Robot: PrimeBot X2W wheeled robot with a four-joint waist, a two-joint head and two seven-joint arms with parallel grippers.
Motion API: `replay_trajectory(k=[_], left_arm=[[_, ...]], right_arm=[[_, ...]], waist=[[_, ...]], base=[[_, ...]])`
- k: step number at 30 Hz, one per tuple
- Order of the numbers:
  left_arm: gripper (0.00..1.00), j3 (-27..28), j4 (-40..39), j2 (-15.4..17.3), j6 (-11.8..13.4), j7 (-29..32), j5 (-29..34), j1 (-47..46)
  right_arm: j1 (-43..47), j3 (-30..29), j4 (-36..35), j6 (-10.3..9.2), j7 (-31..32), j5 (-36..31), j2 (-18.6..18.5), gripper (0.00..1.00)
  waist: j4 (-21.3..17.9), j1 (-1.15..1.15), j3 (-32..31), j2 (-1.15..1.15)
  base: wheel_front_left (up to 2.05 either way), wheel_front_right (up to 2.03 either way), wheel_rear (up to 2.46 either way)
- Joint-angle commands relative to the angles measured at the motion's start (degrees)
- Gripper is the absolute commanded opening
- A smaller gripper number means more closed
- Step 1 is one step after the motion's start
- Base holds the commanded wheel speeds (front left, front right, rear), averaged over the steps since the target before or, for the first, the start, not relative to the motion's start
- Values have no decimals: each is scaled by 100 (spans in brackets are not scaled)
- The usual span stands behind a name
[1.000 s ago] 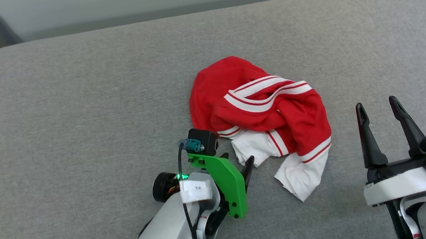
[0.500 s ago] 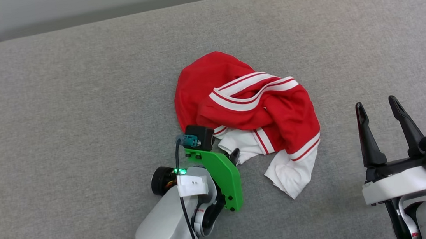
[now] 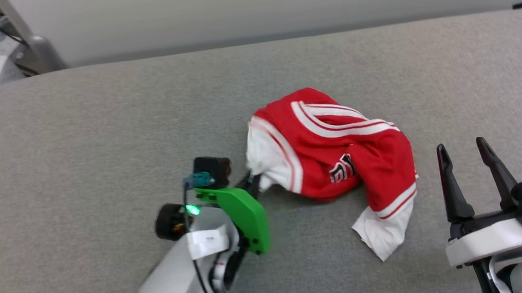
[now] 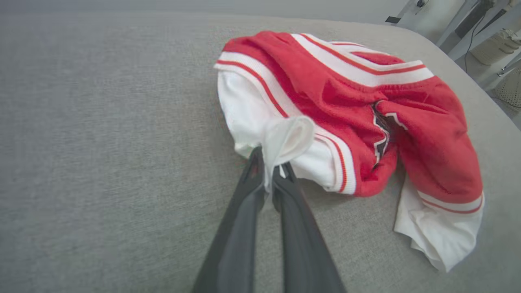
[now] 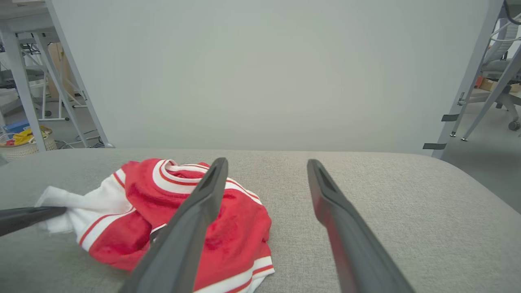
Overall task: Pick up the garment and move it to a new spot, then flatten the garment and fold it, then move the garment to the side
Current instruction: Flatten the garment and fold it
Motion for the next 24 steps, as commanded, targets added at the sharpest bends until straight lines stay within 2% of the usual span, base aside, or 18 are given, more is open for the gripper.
replay_trajectory(k=[1,8,13,17,21,22,24], left_arm=[[0,68,-154,213,83,-49,117,-35],[0,417,-1111,1194,499,-217,429,10],[0,741,-1498,1815,682,-408,389,506],[0,825,-1419,2019,633,-482,197,1047],[0,804,-1020,2000,505,-421,-60,1463],[13,813,-905,1983,496,-404,-113,1513],[100,825,-655,1944,486,-389,-186,1563]], right_arm=[[66,19,26,-5,-54,27,3,100],[120,-12,30,-5,-54,103,9,100],[132,0,37,-5,-54,151,10,100],[126,-67,54,-5,-54,125,11,100],[95,-96,63,-5,-54,88,11,100],[89,-105,64,-5,-54,74,11,100],[76,-120,72,-5,-54,45,11,100]], waist=[[371,0,-378,0],[590,0,-480,0],[641,0,-427,0],[663,0,-348,0],[666,0,-289,0],[672,0,-279,0],[684,0,-265,0]], base=[[0,0,0],[0,0,0],[0,0,0],[0,0,0],[0,0,0],[0,0,0],[0,0,0]])
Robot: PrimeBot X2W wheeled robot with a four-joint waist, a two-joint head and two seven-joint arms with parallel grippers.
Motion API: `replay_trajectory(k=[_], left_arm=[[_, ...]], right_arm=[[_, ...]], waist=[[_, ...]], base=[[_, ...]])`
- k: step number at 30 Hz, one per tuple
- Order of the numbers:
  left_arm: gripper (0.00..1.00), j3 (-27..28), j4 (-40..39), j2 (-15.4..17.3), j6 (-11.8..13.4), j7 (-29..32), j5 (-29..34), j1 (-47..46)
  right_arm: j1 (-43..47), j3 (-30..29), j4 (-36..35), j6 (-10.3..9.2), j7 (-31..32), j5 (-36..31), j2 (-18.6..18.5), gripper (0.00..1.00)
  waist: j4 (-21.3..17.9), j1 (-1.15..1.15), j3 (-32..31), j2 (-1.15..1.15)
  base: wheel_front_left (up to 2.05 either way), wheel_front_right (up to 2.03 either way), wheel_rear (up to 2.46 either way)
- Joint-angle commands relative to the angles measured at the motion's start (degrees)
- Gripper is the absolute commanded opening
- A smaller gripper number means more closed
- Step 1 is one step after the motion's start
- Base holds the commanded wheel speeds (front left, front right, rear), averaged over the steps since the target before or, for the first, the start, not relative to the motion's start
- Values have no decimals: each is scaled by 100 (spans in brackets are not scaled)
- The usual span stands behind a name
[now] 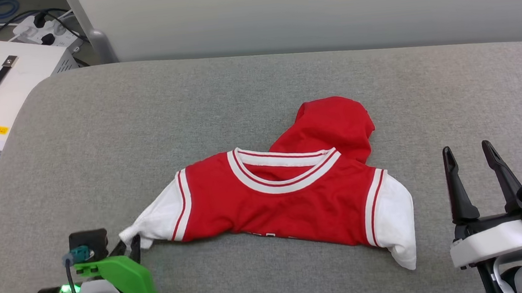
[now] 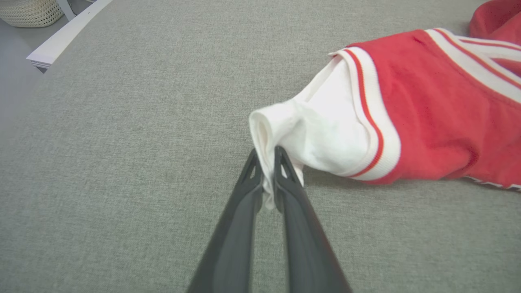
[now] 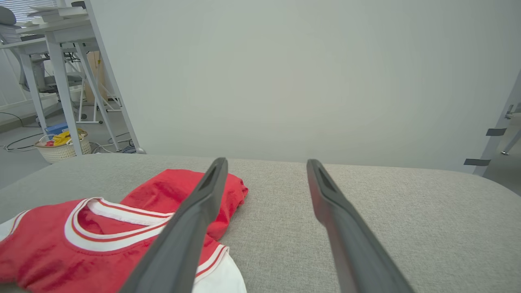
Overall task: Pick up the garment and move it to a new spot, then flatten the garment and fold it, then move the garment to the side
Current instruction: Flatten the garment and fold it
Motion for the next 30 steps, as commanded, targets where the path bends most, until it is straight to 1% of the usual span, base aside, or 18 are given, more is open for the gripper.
replay_trajectory(k=[1,5,6,9,12,15,17,20,24,27,30], left_arm=[[100,42,117,-44,-5,-43,-46,26],[100,109,440,-153,31,-221,-91,-41],[100,154,480,-221,-7,-494,-78,-120],[100,217,323,-284,-81,-899,-39,-153],[100,296,-102,-333,-249,-1168,73,-116],[100,472,-672,-426,-338,-1241,232,36],[100,747,-1239,-598,-392,-1247,348,244],[100,1041,-1957,-792,-471,-1250,750,732],[100,1276,-2477,-1050,-593,-1251,1158,1287],[100,1375,-2570,-1205,-703,-1251,1348,1495],[100,1428,-2511,-1307,-844,-1251,1548,1530]], right_arm=[[15,-18,26,-5,-54,-33,-9,100],[14,-24,55,-5,-54,-58,-9,100],[51,-37,83,-5,-54,-69,-9,100],[114,-56,122,-5,-54,-80,-9,100],[176,-91,124,-5,-54,-87,-9,100],[231,-133,113,-5,-54,-91,-8,100],[269,-154,118,-5,-54,-110,-12,100],[325,-163,161,-5,-54,-110,-13,100],[380,-187,332,-5,-47,-120,-21,100],[359,-149,481,-5,317,-240,-88,100],[270,-133,514,-5,1073,-95,-117,100]], waist=[[13,0,8,0],[33,0,-20,0],[59,0,-103,0],[80,0,-236,0],[108,0,-345,0],[138,0,-407,0],[152,0,-434,0],[168,0,-466,0],[205,0,-464,0],[243,0,-428,0],[302,0,-396,0]], base=[[0,0,0],[0,0,0],[0,0,0],[0,0,0],[0,0,0],[0,0,0],[0,0,0],[0,0,0],[0,0,0],[0,0,0],[0,0,0]])
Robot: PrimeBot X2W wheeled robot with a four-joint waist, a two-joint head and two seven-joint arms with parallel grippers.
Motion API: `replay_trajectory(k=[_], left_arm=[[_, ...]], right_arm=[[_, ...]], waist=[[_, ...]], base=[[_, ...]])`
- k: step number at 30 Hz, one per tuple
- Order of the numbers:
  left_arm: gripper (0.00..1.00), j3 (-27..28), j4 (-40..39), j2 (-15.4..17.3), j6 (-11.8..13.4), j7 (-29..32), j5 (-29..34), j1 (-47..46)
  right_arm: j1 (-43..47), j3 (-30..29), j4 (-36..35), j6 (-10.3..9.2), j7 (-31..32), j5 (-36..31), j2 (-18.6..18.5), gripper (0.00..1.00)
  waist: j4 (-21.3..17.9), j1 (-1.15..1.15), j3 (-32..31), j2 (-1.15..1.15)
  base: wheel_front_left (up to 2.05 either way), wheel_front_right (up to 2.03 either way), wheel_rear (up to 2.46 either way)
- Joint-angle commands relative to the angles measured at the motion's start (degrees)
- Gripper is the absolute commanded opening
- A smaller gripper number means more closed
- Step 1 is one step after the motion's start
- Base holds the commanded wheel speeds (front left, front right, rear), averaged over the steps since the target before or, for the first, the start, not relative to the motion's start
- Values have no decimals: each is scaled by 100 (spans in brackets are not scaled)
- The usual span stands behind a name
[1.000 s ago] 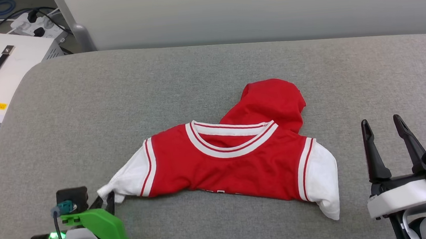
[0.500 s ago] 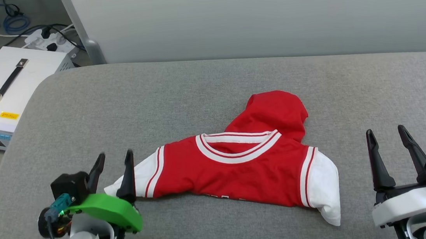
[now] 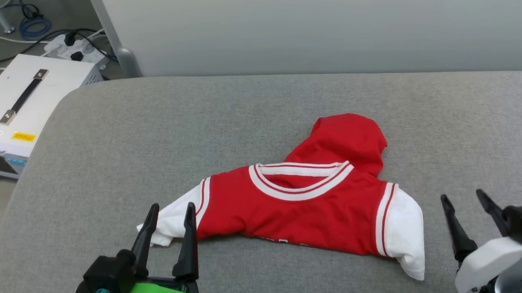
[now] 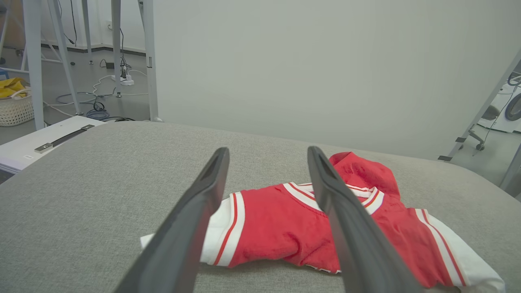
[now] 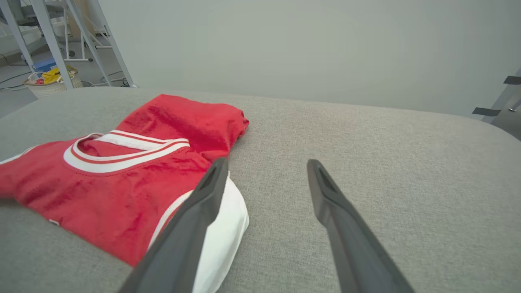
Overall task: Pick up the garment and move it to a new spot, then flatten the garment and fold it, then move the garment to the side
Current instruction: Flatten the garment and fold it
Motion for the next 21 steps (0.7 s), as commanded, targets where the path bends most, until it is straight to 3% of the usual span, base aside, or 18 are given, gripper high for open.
replay_trajectory(k=[1,11,15,21], left_arm=[[100,46,25,-61,-68,-34,102,37],[100,272,127,-431,-383,-34,460,-154],[100,335,161,-562,-479,-34,560,-240],[100,420,230,-705,-600,-34,667,-360]], right_arm=[[-83,5,-2,-4,356,64,-55,100],[-587,145,-128,-4,3223,457,-319,100],[-796,197,4,-4,3759,337,-340,100],[-900,121,418,-4,4048,-29,-326,100]], waist=[[52,0,35,0],[363,0,438,0],[510,0,635,0],[726,0,822,0]], base=[[0,0,0],[0,0,0],[0,0,0],[0,0,0]])
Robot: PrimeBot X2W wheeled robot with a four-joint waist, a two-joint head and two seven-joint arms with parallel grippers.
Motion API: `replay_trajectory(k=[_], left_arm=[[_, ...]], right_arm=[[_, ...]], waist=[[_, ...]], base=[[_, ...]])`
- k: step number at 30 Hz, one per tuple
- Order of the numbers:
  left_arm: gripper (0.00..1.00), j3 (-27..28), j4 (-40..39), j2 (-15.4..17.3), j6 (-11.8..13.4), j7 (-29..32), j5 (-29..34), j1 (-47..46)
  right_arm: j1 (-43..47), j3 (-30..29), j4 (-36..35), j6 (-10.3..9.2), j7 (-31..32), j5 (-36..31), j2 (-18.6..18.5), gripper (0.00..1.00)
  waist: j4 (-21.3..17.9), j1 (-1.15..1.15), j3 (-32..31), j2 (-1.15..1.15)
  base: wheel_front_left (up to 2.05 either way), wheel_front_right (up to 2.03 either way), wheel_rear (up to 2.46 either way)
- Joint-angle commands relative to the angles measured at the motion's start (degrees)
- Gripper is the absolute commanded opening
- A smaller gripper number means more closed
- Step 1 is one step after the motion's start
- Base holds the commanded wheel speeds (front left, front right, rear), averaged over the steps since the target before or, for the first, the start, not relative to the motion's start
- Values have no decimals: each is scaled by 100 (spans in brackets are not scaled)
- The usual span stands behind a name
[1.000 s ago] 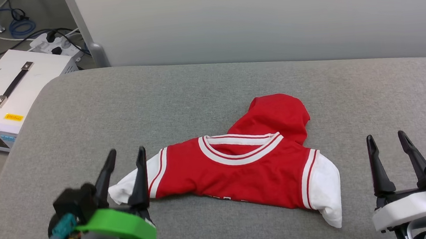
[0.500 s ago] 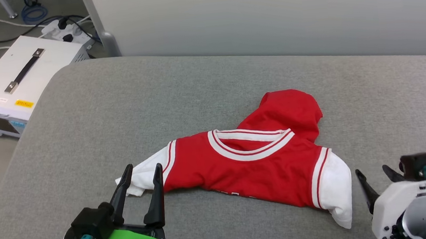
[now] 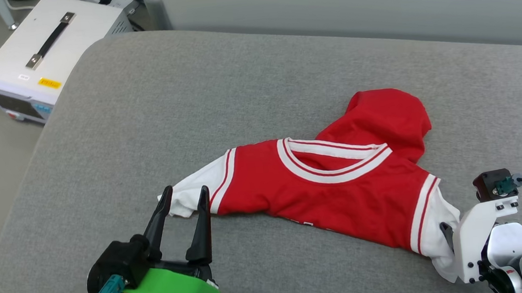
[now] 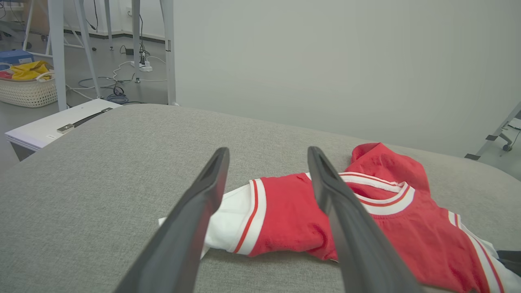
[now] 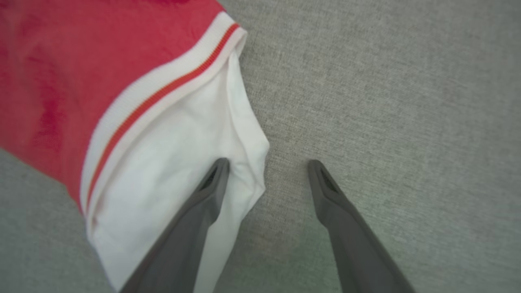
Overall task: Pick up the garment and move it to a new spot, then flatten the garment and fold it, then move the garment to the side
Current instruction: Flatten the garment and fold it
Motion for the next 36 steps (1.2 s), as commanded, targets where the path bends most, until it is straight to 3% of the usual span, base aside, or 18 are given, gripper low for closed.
replay_trajectory(k=[1,5,6,7,8,9,17,29,35,36], left_arm=[[100,38,16,-47,-53,-34,48,-125],[100,94,48,-98,-105,-35,107,-167],[100,106,57,-111,-116,-35,126,-172],[100,115,66,-120,-124,-35,140,-173],[100,130,79,-128,-132,-35,155,-170],[100,143,92,-133,-138,-35,165,-164],[100,197,267,-86,-175,-35,266,-59],[100,167,398,-90,-197,-35,229,74],[100,123,498,-95,-201,-35,198,53],[100,112,516,-97,-201,-35,195,46]], right_arm=[[-88,21,89,-4,21,-40,0,100],[-94,208,333,-4,-21,-27,7,100],[-92,257,396,-4,-24,-24,-7,96],[-91,315,441,-4,-27,-44,-40,58],[-91,384,483,-4,-51,-66,-87,12],[-93,418,507,-4,-89,-70,-118,0],[-104,394,422,-4,-454,-108,-598,0],[-18,188,406,-4,-268,29,-1879,0],[8,67,789,-4,-461,65,-2117,0],[-12,31,854,-4,-603,10,-2124,58]], waist=[[165,0,156,0],[215,0,210,0],[218,0,218,0],[217,0,217,0],[211,0,204,0],[200,0,184,0],[-31,0,-194,0],[-277,0,-435,0],[-296,0,-390,0],[-298,0,-385,0]], base=[[0,0,0],[0,0,0],[0,0,0],[0,0,0],[0,0,0],[0,0,0],[0,0,0],[0,0,0],[0,0,0],[0,0,0]])
